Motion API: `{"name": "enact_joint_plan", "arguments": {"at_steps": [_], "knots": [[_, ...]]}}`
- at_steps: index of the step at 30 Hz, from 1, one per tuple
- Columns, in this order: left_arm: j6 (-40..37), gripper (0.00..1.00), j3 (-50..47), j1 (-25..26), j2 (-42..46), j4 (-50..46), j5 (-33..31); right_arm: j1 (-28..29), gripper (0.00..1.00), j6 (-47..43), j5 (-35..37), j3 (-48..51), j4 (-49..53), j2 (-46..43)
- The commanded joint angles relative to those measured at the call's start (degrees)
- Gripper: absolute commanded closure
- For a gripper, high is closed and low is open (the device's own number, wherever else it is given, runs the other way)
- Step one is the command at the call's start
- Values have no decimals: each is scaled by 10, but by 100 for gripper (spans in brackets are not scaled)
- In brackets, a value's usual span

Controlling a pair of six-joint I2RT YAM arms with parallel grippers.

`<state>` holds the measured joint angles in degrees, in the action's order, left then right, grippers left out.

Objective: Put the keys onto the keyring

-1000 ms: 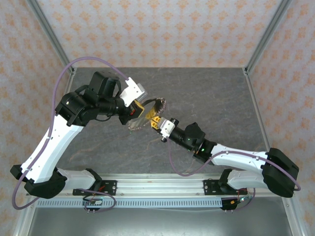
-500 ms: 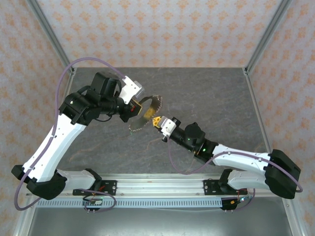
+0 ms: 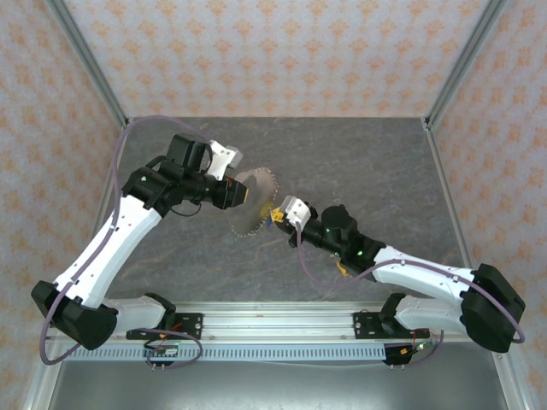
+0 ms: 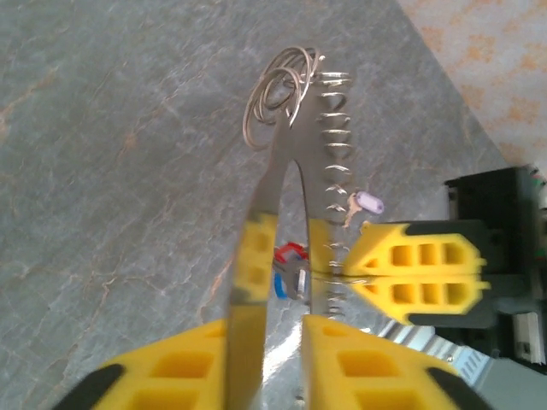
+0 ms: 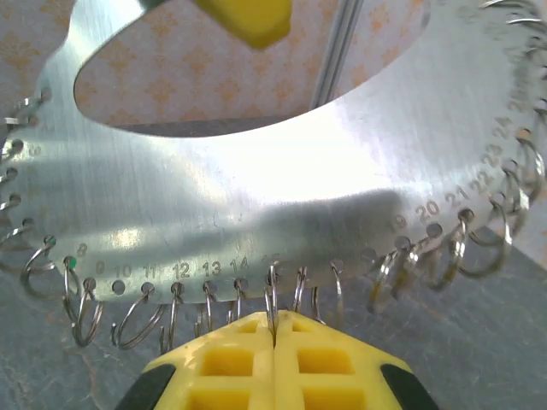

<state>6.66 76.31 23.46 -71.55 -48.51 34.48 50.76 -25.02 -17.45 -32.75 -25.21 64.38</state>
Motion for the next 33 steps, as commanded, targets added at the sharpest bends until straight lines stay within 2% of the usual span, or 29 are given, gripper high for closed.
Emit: {"name": "enact_joint_plan", "arguments": {"at_steps": [1, 6, 12, 16, 23, 28, 33], "knots": [[46, 66, -44, -5, 15, 55, -12, -9, 100, 40, -30, -14, 1, -13], [84, 63, -119, -6, 10, 122, -20, -22, 100, 55, -68, -10, 46, 2], [102, 56, -179, -6, -18, 162, -71, -32, 100, 71, -125, 0, 79, 32], [125, 56, -215, -6, -59, 213, -55, -33, 100, 79, -134, 18, 70, 64], [137, 55, -259, -6, -107, 256, -70, -49, 100, 124, -120, 59, -9, 83], [151, 52, -288, -7, -88, 310, -73, -71, 100, 134, -137, 71, -22, 75], [160, 50, -321, -5, -8, 374, -83, -74, 100, 106, -163, 51, 27, 45]]}}
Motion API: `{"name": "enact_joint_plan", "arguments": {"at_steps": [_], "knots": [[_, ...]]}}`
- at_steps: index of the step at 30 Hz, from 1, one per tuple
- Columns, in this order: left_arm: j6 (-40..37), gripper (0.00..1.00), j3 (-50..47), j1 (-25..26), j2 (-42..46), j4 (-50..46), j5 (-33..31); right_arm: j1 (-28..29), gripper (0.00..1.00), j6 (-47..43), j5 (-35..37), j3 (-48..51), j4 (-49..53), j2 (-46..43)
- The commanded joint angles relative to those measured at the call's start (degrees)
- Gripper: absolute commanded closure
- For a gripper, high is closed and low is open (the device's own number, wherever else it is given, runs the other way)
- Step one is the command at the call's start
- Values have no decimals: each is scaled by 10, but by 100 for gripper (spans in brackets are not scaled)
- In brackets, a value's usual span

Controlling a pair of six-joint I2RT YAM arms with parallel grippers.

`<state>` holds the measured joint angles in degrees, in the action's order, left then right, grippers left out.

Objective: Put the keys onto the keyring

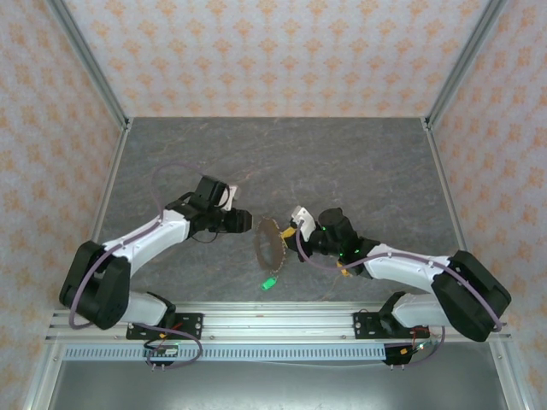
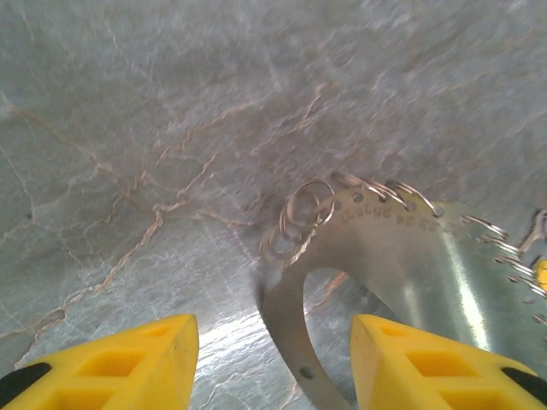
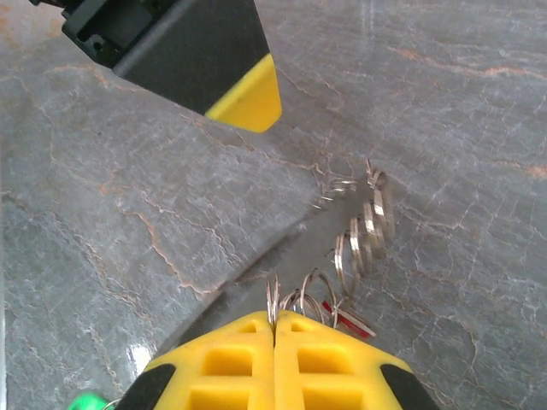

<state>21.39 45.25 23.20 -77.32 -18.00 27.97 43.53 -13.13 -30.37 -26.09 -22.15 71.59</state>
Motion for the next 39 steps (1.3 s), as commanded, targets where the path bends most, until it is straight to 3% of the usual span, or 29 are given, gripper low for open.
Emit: {"name": "enact_joint_plan", "arguments": {"at_steps": [1, 4, 7, 13, 17, 20, 23, 29, 32, 35, 39], "knots": [[15, 49, -19, -3, 68, 86, -19, -2, 100, -23, -35, -24, 16, -29], [25, 50, -47, -2, 117, 145, -10, 0, 100, -34, 6, -31, 33, -35], [18, 50, -71, 1, 155, 201, 21, -3, 100, -40, 1, -27, 19, -57], [-52, 48, -124, 23, 208, 308, 90, -58, 100, 16, -232, -55, -11, -41], [-148, 49, -130, 64, 218, 284, 110, -97, 100, 82, -294, -44, -108, 28], [-176, 51, -124, 77, 208, 247, 100, -109, 100, 120, -261, -51, -125, 73], [-175, 63, -117, 77, 185, 205, 42, -99, 100, 47, -225, -68, -31, 72], [-130, 86, -149, 77, 124, 228, -21, -69, 100, -106, -182, -31, 22, 58], [-105, 88, -172, 77, 94, 273, -20, -45, 100, -143, -187, -13, -4, 58], [-89, 90, -183, 77, 59, 303, -17, -42, 100, -101, -220, 5, -105, 72], [-80, 92, -175, 77, 12, 314, 0, -40, 100, -145, -237, -31, -19, 93]]}}
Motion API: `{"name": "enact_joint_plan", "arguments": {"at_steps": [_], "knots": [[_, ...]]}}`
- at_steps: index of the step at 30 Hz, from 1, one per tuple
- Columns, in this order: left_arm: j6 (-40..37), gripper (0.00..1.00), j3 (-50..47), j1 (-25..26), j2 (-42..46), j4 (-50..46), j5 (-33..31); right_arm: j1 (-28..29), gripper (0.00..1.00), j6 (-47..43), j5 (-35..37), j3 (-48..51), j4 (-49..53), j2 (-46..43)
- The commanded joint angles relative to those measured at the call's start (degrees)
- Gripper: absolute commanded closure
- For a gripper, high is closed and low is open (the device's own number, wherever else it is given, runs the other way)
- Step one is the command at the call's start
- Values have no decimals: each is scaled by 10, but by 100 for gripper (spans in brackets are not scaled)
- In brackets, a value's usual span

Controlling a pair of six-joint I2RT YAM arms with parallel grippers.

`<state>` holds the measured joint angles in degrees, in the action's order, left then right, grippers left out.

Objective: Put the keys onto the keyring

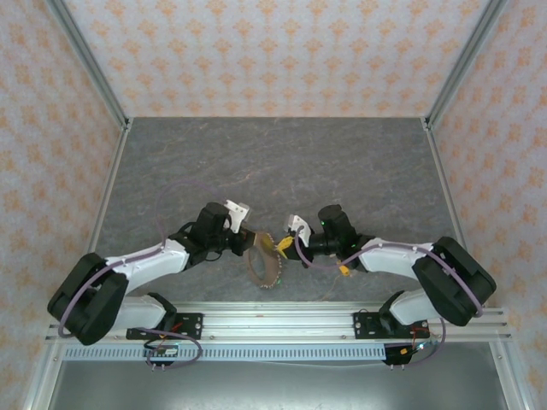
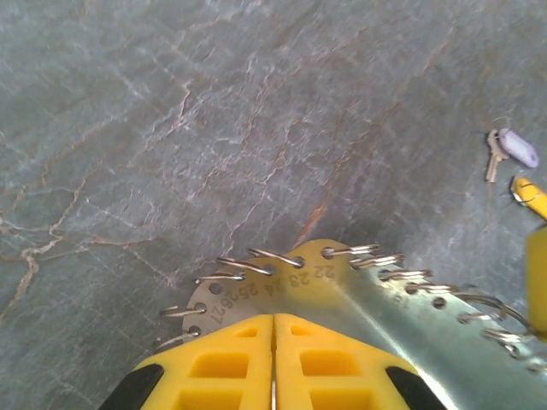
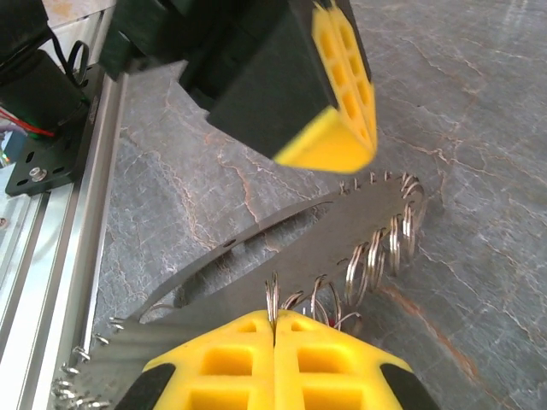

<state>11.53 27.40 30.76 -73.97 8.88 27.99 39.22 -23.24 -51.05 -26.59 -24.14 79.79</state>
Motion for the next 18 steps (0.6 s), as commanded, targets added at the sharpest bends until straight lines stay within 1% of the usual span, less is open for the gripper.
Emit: {"name": "enact_joint_plan", "arguments": {"at_steps": [1, 3, 8, 13, 16, 17, 18], "knots": [[21, 92, 7, 1, -32, 48, 3, 5, 100, -52, -24, -25, 6, 16], [28, 93, 16, 3, -63, 54, 11, 7, 100, -72, -11, -22, 19, 27], [31, 97, 39, 12, -135, 62, 24, 22, 100, -137, 17, -37, 110, 58], [38, 98, 53, 13, -167, 61, 20, 33, 100, -156, 45, -36, 126, 74], [36, 98, 56, 13, -161, 57, 20, 33, 100, -145, 51, -30, 103, 78], [34, 98, 59, 14, -157, 51, 20, 33, 100, -130, 47, -26, 77, 76], [32, 98, 60, 13, -150, 45, 16, 33, 100, -98, 40, -10, 22, 69]]}}
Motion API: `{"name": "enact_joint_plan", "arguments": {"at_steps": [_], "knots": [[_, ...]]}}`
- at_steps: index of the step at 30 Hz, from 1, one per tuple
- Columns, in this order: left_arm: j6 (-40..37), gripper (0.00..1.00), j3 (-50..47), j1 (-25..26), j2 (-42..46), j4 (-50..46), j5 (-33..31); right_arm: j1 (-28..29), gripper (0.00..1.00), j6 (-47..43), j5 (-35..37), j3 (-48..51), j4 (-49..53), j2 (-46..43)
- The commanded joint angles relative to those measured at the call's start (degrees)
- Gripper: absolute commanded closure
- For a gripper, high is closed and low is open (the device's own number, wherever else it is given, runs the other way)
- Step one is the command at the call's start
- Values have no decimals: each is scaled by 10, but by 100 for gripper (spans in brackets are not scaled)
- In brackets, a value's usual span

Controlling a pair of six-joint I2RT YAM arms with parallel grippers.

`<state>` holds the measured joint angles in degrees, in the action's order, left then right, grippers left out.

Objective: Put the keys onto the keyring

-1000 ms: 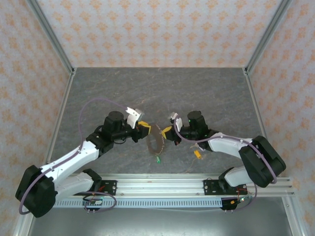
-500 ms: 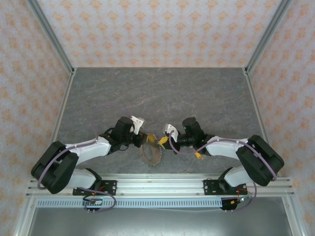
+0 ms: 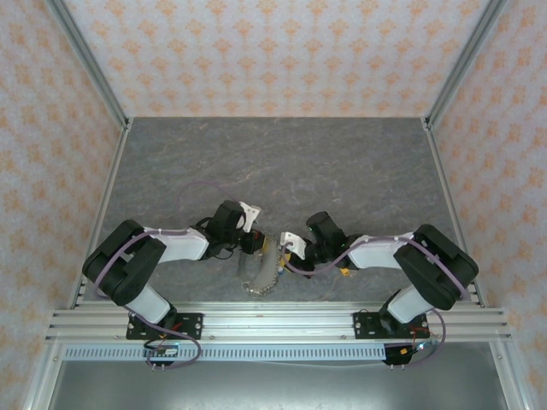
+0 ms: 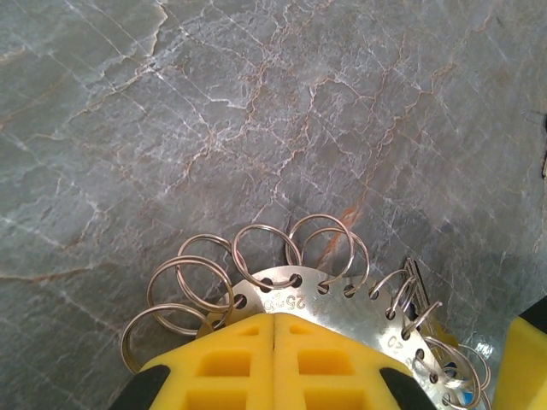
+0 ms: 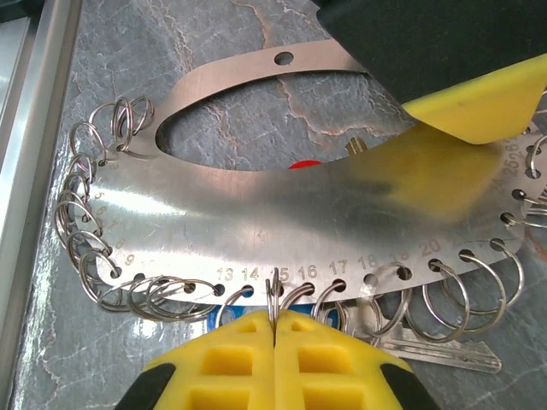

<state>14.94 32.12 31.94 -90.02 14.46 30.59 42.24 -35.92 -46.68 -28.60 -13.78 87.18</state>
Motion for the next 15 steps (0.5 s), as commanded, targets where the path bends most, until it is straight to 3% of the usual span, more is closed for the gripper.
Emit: {"name": "enact_joint_plan", "arguments": {"at_steps": [1, 4, 12, 15], "knots": [[-1, 98, 12, 2, 20, -13, -12, 3, 100, 53, -9, 21, -124, -10], [4, 97, 8, 2, 68, -13, -27, 2, 100, 138, -32, 42, -238, -34], [-32, 80, 34, -7, 229, -77, -50, -15, 100, 209, -73, 25, -260, -107], [-46, 78, 43, -23, 274, -105, -34, -31, 100, 246, -90, 21, -278, -122]]}}
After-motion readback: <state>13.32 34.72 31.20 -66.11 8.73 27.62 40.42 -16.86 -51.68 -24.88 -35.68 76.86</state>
